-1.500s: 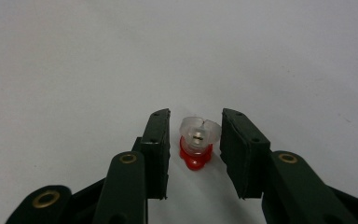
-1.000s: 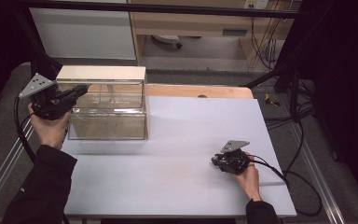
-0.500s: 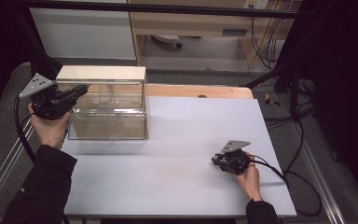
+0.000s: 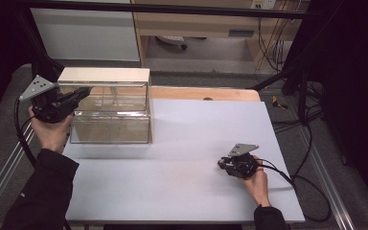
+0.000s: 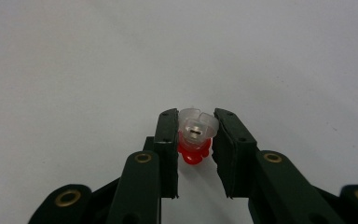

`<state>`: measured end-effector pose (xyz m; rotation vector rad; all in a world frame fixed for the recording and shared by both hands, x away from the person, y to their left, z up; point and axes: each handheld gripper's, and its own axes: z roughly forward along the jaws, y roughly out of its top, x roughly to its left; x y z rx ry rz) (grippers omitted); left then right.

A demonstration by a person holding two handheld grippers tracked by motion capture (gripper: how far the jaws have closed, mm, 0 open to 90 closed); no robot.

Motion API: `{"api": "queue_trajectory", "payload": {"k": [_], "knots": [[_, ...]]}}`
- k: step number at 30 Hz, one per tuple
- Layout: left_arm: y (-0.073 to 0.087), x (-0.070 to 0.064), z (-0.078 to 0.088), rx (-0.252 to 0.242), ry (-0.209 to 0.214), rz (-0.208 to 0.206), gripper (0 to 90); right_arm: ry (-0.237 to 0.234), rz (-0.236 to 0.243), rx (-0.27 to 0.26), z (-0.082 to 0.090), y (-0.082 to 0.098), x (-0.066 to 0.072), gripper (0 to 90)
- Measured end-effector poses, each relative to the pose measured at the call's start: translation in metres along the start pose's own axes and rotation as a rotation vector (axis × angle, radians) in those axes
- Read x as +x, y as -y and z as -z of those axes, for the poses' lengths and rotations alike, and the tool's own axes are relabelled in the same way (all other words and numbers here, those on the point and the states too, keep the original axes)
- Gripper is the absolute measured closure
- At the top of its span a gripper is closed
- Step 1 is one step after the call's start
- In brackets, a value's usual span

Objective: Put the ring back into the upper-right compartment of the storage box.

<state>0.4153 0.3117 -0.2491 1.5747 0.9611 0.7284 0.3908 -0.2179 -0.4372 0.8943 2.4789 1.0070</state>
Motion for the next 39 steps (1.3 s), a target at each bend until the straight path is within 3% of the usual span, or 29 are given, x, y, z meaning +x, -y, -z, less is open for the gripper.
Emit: {"api": "queue_trajectory", "payload": {"k": [26,39], "knots": [[-0.001,0.0,0.0,0.002,0.002,-0.004,89.9,-0.026,0.018,-0.059,0.016,-0.013,0.009,72.1],[-0.002,0.001,-0.002,0.008,0.01,-0.002,89.9,-0.084,0.011,-0.105,0.012,-0.028,0.021,72.1]]}}
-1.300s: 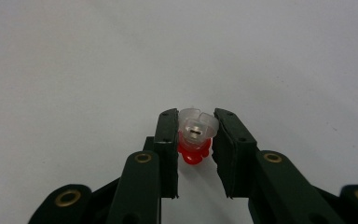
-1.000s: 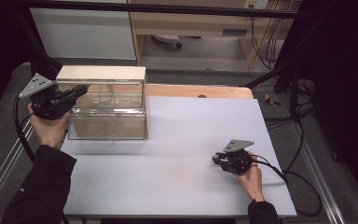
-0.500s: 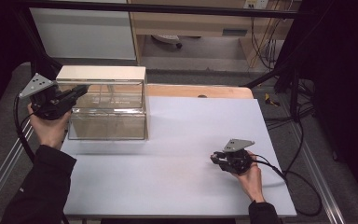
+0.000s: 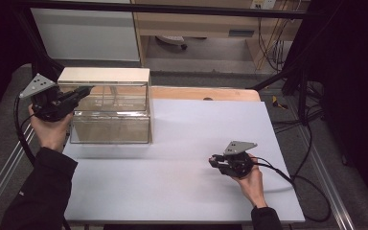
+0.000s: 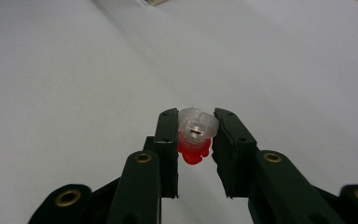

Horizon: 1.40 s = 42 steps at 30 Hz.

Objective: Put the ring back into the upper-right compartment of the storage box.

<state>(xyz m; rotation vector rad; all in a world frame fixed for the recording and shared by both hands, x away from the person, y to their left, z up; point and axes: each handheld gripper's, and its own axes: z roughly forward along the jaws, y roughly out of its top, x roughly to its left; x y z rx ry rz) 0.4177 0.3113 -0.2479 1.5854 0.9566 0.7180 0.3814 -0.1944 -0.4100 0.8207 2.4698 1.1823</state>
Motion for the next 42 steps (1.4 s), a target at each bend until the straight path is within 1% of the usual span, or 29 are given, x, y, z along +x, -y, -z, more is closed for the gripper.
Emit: {"api": "queue_trajectory", "payload": {"k": [1,3,5,8,9,16,19,25,30,33,42], "knots": [[0.001,0.0,0.0,0.005,-0.002,-0.003,89.9,-0.002,0.007,-0.003,0.0,-0.002,0.001,72.1],[0.001,-0.001,0.0,-0.005,0.001,0.0,89.9,-0.004,0.014,-0.007,0.0,-0.005,0.004,72.1],[0.001,0.0,0.001,0.0,-0.002,-0.001,89.9,-0.004,0.017,-0.01,0.001,-0.009,0.005,72.1],[0.0,0.001,0.002,0.007,-0.005,-0.007,89.9,-0.005,0.018,-0.032,0.002,-0.014,0.007,72.1],[-0.001,0.0,0.002,0.007,-0.007,-0.008,89.9,-0.012,0.016,-0.039,0.002,-0.016,0.008,72.1],[-0.002,0.002,0.005,0.004,-0.005,-0.007,89.9,-0.016,0.029,-0.058,0.001,-0.029,0.013,72.2],[-0.002,0.002,0.004,0.005,-0.002,-0.005,89.9,-0.021,0.032,-0.077,0.001,-0.036,0.016,72.2],[-0.002,0.0,0.002,0.005,0.002,-0.008,89.9,-0.026,0.043,-0.089,-0.001,-0.048,0.019,72.2],[-0.002,0.0,0.003,0.008,-0.001,-0.011,89.9,-0.028,0.052,-0.111,-0.001,-0.06,0.021,72.2],[-0.002,0.0,0.003,0.008,0.0,-0.009,89.9,-0.035,0.05,-0.128,-0.003,-0.068,0.023,72.2],[-0.002,0.0,0.003,0.006,0.001,-0.013,89.9,-0.051,0.064,-0.145,-0.011,-0.088,0.031,72.3]]}}
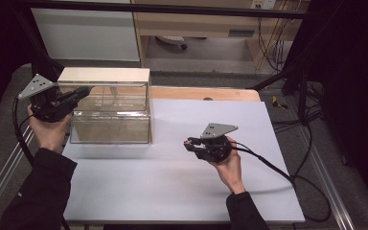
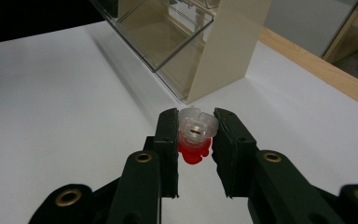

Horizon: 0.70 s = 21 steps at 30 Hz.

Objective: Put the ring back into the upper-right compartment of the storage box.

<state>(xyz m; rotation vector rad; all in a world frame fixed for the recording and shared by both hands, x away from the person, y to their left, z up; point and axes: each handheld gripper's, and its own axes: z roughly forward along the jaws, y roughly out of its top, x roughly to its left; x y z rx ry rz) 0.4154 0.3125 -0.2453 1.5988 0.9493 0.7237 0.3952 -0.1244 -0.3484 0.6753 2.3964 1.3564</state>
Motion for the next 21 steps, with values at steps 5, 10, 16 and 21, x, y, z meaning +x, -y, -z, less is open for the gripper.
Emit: {"api": "queue_trajectory", "payload": {"k": [5,10,16,21], "knots": [[0.0,0.0,0.0,0.001,-0.002,0.0,89.9,-0.006,0.003,-0.014,-0.003,-0.009,0.002,72.3],[0.0,0.0,-0.001,0.001,0.001,0.001,89.9,-0.011,0.005,-0.035,-0.007,-0.021,0.004,72.3],[0.0,0.0,0.0,0.0,0.001,0.002,89.9,-0.011,0.013,-0.05,-0.011,-0.036,0.007,72.3],[-0.001,0.0,0.0,0.001,0.0,-0.001,89.9,-0.012,0.009,-0.066,-0.014,-0.046,0.008,72.3]]}}
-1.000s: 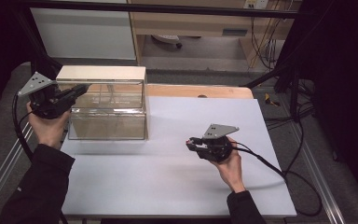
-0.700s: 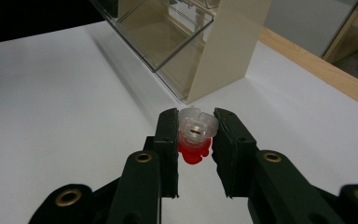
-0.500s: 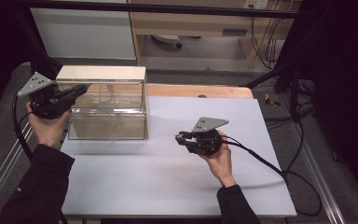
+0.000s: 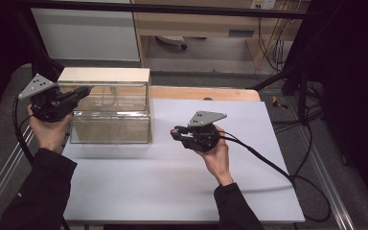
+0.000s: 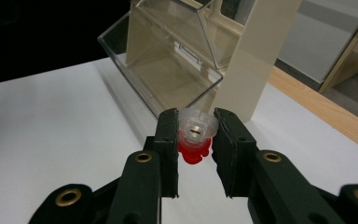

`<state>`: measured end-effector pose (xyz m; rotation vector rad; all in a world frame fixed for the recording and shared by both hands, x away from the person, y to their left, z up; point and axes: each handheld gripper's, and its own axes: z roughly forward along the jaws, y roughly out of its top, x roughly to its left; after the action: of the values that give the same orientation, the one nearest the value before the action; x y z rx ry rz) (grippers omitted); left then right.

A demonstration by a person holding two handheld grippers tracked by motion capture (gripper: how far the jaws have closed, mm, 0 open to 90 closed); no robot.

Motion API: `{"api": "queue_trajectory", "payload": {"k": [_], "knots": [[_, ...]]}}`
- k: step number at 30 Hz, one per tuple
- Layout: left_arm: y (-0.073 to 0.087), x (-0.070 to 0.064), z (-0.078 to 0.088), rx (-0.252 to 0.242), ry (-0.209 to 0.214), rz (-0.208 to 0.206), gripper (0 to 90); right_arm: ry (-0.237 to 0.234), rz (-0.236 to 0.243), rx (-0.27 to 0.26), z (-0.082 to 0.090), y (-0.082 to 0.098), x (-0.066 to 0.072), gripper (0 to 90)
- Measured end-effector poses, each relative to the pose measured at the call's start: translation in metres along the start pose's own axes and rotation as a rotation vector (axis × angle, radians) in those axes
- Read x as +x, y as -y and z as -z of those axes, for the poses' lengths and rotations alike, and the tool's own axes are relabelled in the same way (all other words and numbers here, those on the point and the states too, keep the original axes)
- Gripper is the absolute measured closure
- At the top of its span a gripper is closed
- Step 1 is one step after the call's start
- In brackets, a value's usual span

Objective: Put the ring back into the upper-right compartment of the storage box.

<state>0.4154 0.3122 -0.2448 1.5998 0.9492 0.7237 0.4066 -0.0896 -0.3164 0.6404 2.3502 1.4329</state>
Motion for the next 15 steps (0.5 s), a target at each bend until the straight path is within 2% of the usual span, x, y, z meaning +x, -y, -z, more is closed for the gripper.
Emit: {"api": "queue_trajectory", "payload": {"k": [15], "knots": [[0.0,0.0,0.001,-0.001,0.002,0.001,89.9,-0.005,0.006,-0.034,-0.012,-0.025,0.002,72.3]]}}
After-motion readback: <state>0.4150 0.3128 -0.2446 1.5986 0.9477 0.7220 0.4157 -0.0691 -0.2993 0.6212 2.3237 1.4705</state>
